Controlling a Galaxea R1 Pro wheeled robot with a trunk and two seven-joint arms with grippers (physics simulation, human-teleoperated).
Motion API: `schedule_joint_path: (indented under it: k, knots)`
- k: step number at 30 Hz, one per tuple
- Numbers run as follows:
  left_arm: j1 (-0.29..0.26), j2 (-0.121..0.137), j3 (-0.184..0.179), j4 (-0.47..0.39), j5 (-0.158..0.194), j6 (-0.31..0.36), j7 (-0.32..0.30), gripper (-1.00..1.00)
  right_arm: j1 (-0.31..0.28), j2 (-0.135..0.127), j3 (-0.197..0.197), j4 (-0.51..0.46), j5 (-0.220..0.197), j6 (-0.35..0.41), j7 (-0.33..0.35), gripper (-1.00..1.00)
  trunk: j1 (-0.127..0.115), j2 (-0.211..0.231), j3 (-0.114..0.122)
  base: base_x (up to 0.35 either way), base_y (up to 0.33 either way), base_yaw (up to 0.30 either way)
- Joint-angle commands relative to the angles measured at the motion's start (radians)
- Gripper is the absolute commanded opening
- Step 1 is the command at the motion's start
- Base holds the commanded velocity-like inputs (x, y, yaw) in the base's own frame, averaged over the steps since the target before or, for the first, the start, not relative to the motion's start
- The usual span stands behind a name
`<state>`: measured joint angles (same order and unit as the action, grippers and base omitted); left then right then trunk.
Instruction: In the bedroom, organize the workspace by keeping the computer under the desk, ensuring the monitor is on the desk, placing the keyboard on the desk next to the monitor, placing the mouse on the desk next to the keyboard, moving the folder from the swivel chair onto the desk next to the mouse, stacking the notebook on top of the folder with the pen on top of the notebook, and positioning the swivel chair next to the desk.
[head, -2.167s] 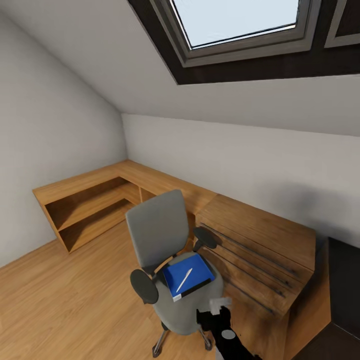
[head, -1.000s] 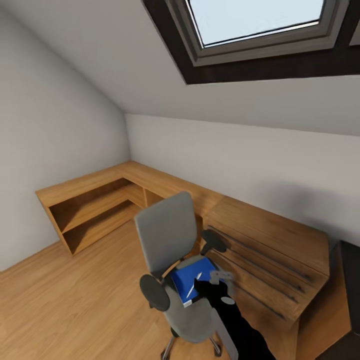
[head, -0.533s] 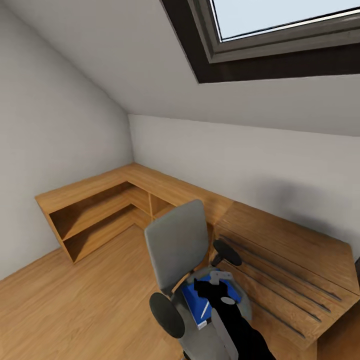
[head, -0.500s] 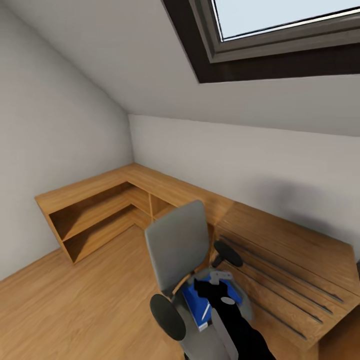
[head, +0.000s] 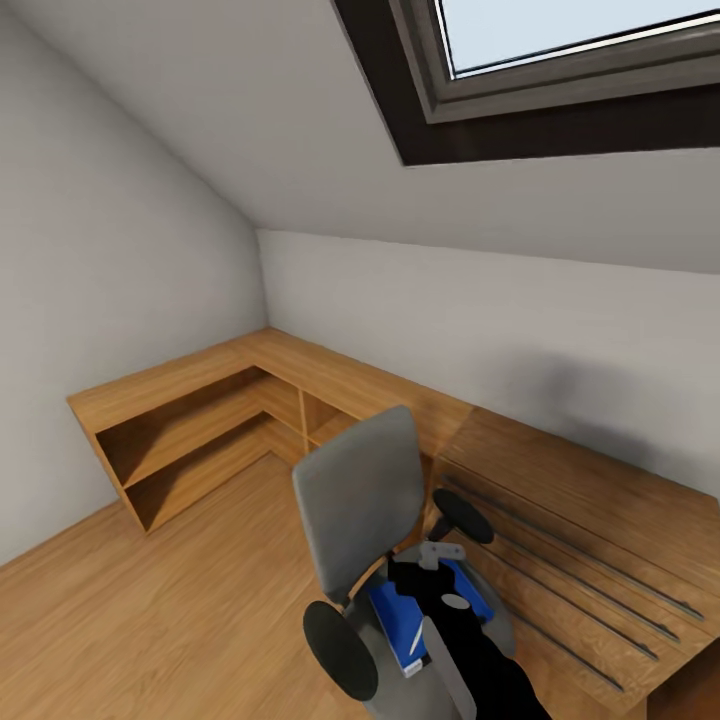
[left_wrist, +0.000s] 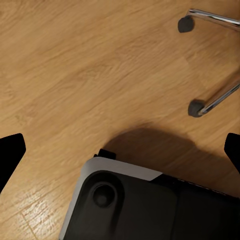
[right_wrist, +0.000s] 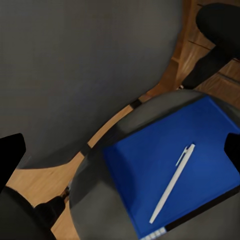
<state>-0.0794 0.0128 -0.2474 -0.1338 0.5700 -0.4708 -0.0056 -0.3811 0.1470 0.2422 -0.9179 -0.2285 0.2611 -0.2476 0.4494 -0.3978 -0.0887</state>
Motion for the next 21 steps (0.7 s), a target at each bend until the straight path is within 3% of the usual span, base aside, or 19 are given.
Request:
schedule_joint_path:
  k: [1, 21]
  knots:
    - [-0.001, 0.000, -0.008, 0.000, 0.010, -0.003, -0.001, 1.00, -0.001, 0.000, 0.003, -0.001, -0.009, 0.005, -0.009, 1.00, 0.001, -0.002, -0.002, 0.004, 0.046, 0.000]
    - [0.000, 0.001, -0.008, 0.000, 0.010, -0.003, -0.001, 1.00, -0.001, 0.002, -0.001, 0.025, -0.018, 0.007, -0.060, 1.00, 0.001, -0.002, -0.002, 0.001, 0.037, -0.007]
